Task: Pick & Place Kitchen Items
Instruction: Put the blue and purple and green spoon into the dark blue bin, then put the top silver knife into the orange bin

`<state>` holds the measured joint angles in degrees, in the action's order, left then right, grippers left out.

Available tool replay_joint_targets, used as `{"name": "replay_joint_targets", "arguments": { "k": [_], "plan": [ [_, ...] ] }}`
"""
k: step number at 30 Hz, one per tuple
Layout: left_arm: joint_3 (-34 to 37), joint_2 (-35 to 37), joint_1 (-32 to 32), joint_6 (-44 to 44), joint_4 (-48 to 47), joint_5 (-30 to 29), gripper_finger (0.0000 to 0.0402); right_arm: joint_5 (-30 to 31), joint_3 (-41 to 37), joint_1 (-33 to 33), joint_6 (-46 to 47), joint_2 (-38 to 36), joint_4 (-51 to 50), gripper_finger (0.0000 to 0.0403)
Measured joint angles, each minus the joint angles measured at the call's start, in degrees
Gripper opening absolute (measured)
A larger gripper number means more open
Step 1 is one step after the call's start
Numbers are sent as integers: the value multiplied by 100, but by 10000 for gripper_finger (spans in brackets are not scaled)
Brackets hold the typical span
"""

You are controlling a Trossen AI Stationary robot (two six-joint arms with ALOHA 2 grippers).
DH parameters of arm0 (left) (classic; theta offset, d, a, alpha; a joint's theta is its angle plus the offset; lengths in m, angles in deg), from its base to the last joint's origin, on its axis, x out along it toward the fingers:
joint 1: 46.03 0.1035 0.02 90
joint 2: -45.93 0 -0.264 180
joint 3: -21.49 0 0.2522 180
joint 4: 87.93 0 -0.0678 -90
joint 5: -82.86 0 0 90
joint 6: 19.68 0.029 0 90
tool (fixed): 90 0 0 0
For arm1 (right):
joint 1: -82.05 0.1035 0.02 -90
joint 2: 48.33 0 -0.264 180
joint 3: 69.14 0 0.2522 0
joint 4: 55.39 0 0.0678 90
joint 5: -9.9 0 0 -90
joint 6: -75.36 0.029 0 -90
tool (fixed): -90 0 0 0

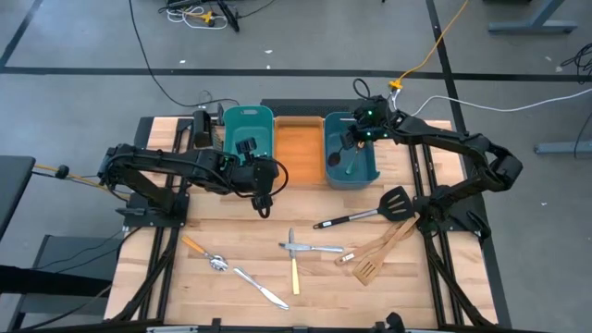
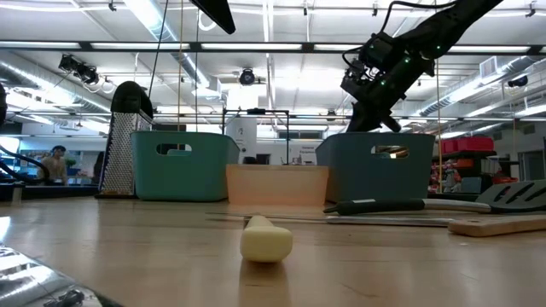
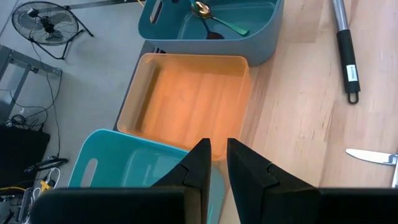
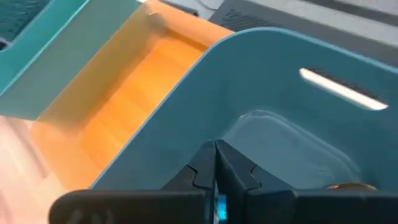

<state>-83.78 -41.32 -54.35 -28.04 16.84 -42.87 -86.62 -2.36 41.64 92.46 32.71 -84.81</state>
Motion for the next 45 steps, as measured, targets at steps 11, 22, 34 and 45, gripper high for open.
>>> {"name": "replay_joint_targets", "arguments": {
  "k": [11,22,34,45],
  "plan": [
    [0,0,0,-3,-4,4,58,483,0,15,-240,0,102,23],
    [0,0,0,-3,-29,4,58,208,0,17,-330,-171,442,109],
    [0,0,0,-6,-149,2,58,95,2,160,-408,-936,200,178],
    [0,-2,0,0,-148,2,58,-659,2,872,-449,-1377,-855,169]
  ]
}}
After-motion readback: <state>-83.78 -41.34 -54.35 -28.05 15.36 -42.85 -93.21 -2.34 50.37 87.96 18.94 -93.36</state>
